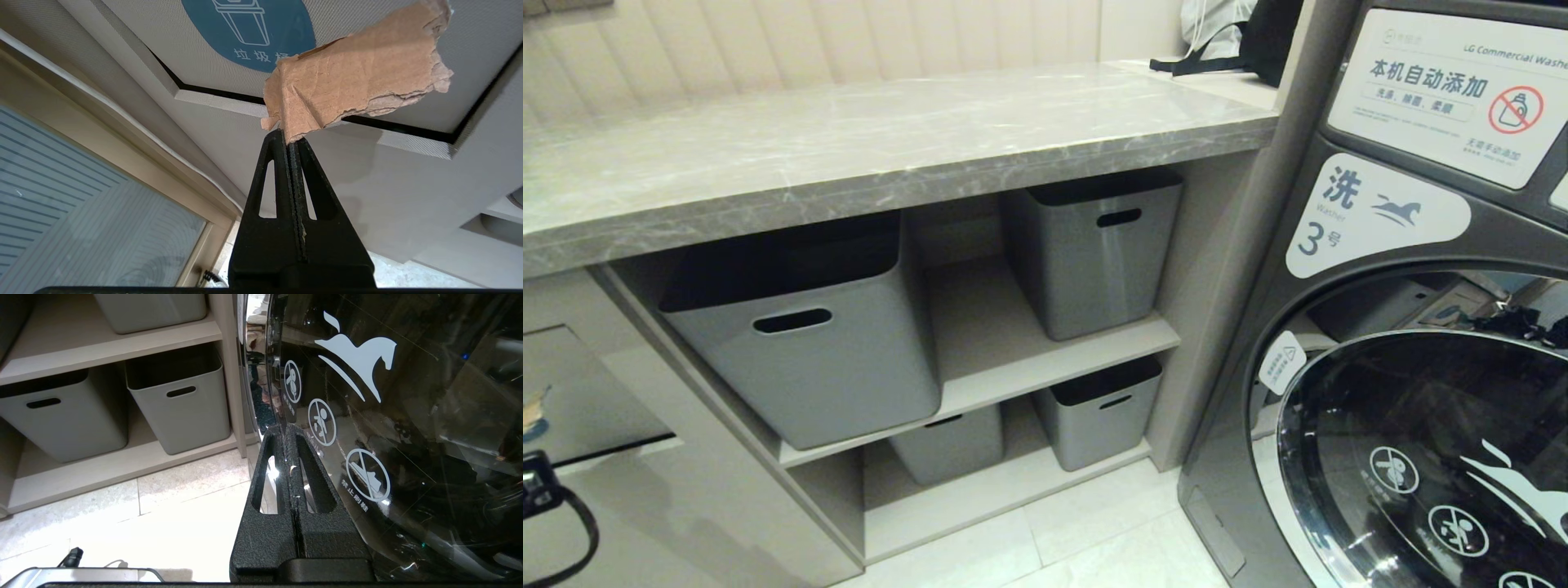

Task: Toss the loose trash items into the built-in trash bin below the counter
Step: Put the garbage in the trash can

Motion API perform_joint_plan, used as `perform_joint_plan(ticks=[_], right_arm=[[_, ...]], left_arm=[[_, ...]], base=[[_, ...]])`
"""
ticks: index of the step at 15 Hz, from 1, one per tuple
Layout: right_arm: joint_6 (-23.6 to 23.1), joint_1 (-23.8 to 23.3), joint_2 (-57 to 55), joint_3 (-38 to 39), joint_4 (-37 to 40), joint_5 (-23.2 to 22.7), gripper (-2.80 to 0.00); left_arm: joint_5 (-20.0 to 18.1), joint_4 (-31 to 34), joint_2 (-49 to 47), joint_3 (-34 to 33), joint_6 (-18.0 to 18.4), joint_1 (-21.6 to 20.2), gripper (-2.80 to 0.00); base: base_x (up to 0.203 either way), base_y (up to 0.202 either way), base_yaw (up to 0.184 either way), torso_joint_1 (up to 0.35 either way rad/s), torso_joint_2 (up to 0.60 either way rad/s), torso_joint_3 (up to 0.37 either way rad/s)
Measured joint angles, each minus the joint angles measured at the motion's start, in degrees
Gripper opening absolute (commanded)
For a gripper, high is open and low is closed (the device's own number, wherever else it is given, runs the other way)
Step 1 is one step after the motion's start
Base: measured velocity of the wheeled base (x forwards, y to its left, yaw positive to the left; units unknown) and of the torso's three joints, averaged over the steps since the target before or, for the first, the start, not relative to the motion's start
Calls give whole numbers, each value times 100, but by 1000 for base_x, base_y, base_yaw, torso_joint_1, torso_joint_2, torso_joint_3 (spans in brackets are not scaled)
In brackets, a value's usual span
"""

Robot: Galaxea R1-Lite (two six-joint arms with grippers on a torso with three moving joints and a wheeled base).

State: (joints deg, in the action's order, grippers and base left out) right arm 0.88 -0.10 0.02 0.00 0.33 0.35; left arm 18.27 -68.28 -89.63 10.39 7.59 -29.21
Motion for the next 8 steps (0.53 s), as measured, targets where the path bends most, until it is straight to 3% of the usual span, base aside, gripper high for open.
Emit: perform_joint_plan(ticks=[5, 8], right_arm=[[0, 0, 0, 0, -2, 0, -280], [0, 0, 0, 0, -4, -2, -280]], left_arm=[[-37, -176, -372, 70, 1, -22, -280], [-399, -553, -738, 204, 84, -108, -280]], base=[[0, 0, 0, 0, 0, 0], [0, 0, 0, 0, 0, 0]])
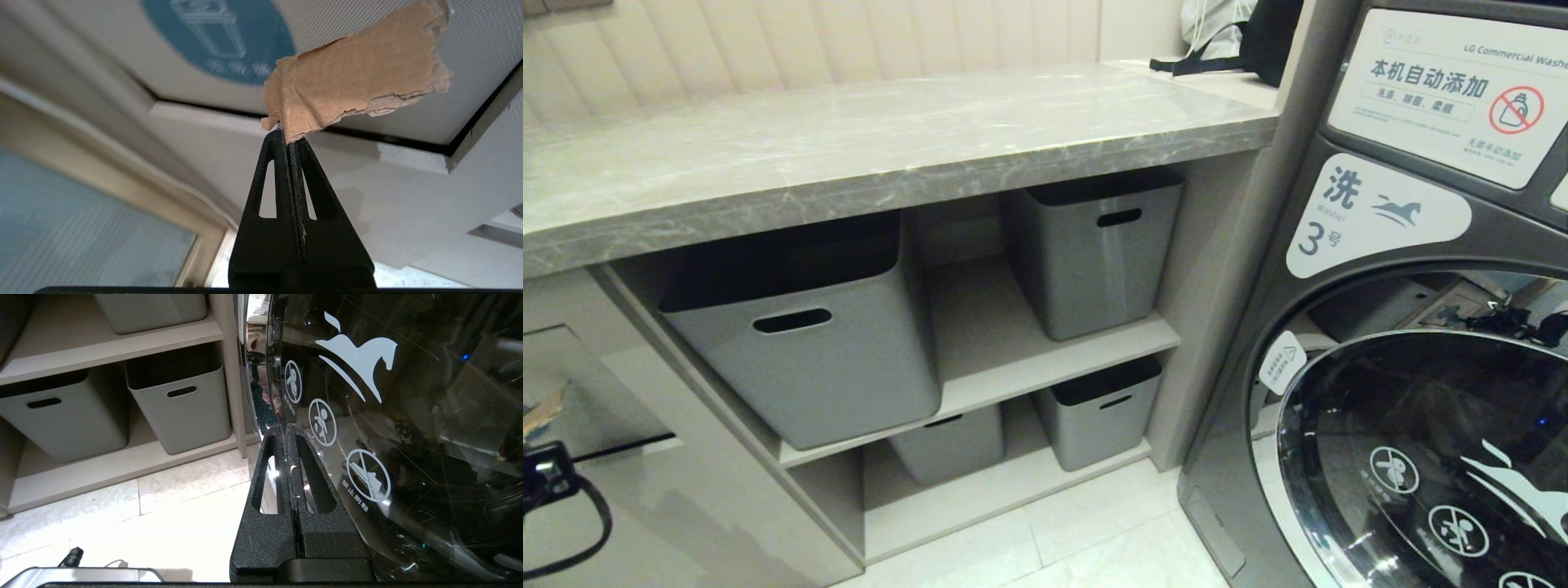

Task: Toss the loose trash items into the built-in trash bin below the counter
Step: Put the garbage in the trash can

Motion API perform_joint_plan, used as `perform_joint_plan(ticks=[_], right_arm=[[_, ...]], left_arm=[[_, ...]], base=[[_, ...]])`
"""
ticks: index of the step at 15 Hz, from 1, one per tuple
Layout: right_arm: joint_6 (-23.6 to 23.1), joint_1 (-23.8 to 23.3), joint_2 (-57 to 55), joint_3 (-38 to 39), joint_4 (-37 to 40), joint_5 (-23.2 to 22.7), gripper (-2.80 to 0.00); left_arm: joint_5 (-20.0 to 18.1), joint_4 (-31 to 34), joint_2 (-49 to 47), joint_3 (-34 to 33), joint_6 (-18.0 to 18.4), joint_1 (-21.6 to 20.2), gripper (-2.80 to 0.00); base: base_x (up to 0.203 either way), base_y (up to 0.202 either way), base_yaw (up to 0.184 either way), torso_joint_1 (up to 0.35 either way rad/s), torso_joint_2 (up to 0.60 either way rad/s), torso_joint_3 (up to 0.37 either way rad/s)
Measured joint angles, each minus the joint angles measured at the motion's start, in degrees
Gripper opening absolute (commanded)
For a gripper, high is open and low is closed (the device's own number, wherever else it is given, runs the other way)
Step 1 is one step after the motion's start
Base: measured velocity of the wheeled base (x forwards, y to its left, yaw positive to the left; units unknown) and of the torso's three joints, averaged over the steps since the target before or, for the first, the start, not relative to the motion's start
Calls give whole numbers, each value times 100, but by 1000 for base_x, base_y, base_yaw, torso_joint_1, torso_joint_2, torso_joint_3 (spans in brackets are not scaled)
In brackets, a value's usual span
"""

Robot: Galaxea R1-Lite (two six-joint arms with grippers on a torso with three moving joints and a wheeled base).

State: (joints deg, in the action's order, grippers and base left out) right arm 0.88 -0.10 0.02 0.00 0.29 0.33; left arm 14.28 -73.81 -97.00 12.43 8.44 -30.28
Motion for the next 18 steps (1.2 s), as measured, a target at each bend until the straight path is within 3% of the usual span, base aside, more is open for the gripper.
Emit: perform_joint_plan(ticks=[4, 11, 18], right_arm=[[0, 0, 0, 0, 1, 1, -280], [0, 0, 0, 0, 4, 2, -280], [0, 0, 0, 0, 4, 0, -280]], left_arm=[[-331, -653, -407, 60, 126, -85, -280], [-820, -1259, -839, 114, 160, -413, -280], [-975, -1337, -1264, 174, 159, -518, -280]], base=[[0, 0, 0, 0, 0, 0], [0, 0, 0, 0, 0, 0], [0, 0, 0, 0, 0, 0]])
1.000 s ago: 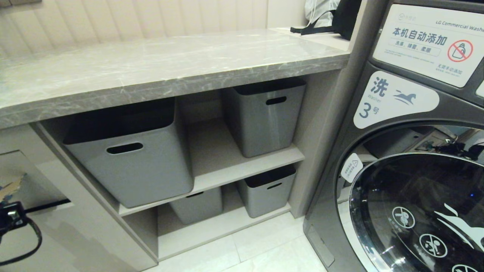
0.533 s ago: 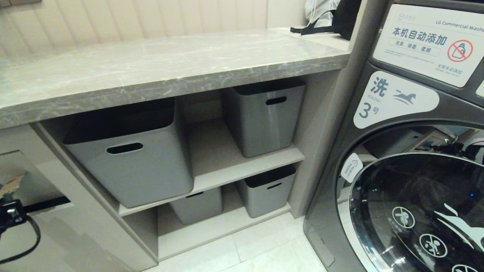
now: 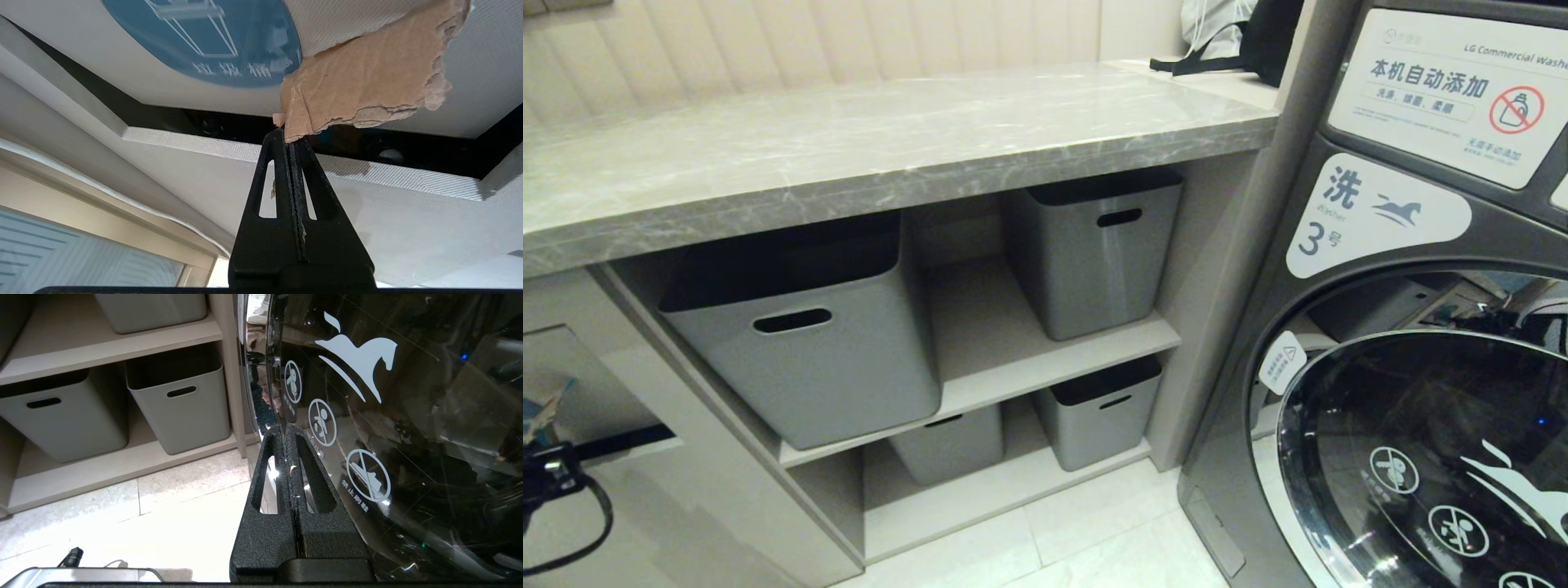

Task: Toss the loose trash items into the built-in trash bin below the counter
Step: Put the garbage in the trash can

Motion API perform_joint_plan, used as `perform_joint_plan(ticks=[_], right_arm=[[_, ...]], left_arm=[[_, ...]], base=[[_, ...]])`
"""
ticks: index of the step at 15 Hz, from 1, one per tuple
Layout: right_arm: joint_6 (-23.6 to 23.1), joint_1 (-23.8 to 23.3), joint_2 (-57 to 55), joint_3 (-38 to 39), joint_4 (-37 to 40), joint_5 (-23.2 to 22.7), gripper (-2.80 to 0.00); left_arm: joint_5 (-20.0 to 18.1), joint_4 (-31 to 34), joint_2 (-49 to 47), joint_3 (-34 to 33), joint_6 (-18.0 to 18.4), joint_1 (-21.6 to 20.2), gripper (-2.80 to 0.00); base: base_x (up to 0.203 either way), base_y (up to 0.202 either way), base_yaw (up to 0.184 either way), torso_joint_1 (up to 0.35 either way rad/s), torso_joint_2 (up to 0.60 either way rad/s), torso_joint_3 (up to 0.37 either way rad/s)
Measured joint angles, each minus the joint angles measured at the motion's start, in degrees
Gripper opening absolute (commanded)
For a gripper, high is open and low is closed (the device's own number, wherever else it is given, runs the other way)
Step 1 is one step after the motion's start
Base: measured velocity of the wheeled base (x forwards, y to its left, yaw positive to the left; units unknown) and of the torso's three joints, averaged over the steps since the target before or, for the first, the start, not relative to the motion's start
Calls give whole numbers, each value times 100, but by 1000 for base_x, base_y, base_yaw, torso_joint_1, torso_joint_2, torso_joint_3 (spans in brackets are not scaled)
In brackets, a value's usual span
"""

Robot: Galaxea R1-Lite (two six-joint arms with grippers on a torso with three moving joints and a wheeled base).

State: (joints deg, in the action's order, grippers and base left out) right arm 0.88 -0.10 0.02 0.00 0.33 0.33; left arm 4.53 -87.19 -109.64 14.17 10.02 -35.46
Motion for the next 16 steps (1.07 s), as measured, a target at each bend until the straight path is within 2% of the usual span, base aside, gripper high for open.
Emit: perform_joint_plan(ticks=[8, 16], right_arm=[[0, 0, 0, 0, 0, 0, -280], [0, 0, 0, 0, -2, 2, -280]], left_arm=[[-32, 1, -432, 504, -5, 7, -280], [-280, 1, -859, 1292, 24, 13, -280]], base=[[0, 0, 0, 0, 0, 0], [0, 0, 0, 0, 0, 0]])
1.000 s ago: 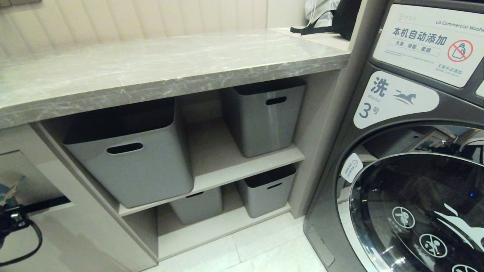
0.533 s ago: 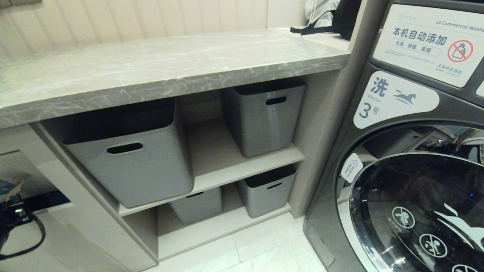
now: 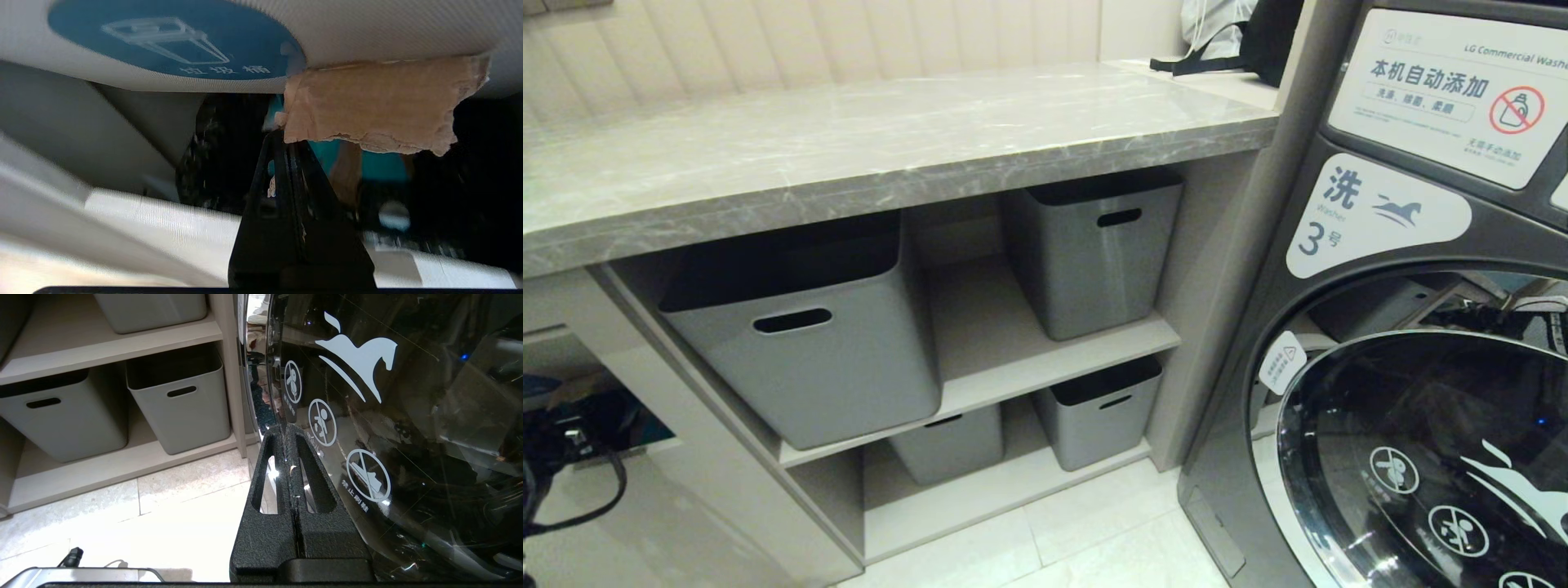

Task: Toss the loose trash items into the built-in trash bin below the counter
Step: Put the garbage in the trash can

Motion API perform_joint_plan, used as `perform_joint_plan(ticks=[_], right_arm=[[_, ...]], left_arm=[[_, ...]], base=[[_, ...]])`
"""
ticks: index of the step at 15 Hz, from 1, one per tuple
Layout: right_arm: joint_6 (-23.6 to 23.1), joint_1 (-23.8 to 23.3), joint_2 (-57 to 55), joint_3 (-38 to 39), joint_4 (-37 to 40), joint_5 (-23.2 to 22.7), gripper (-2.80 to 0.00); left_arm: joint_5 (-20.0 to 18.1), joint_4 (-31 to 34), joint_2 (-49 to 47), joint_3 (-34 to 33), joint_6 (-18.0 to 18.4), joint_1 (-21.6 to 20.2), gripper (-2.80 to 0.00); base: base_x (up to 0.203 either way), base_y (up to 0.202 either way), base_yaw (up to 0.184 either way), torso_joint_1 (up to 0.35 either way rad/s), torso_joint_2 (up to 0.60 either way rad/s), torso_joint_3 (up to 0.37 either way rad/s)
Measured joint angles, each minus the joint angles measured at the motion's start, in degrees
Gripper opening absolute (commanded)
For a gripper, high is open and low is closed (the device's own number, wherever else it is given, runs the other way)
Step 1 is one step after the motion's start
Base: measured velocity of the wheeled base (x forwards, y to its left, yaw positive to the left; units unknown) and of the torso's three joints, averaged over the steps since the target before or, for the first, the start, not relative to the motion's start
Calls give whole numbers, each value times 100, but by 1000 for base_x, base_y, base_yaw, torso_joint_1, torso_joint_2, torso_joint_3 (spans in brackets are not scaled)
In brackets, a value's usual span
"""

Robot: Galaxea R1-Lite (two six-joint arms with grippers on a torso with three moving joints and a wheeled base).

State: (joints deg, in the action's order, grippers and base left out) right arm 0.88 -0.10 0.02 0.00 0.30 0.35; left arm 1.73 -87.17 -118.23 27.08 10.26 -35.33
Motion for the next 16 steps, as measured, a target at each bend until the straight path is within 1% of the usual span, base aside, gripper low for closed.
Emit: perform_joint_plan(ticks=[2, 6, 7, 8, 11, 16], right_arm=[[0, 0, 0, 0, 0, -2, -280], [0, 0, 0, 0, 2, -2, -280], [0, 0, 0, 0, 2, -2, -280], [0, 0, 0, 0, 0, -2, -280], [0, 0, 0, 0, 0, 0, -280], [0, 0, 0, 0, 2, -2, -280]], left_arm=[[-2, 0, -98, 152, 71, -6, -280], [0, 0, -205, 210, 84, -9, -280], [-2, 0, -227, 232, 89, -6, -276], [-2, -4, -249, 269, 95, -6, 0], [6, -6, -304, 392, 100, -17, 0], [6, -1, -330, 414, 98, -24, 0]], base=[[0, 0, 0, 0, 0, 0], [0, 0, 0, 0, 0, 0], [0, 0, 0, 0, 0, 0], [0, 0, 0, 0, 0, 0], [0, 0, 0, 0, 0, 0], [0, 0, 0, 0, 0, 0]])
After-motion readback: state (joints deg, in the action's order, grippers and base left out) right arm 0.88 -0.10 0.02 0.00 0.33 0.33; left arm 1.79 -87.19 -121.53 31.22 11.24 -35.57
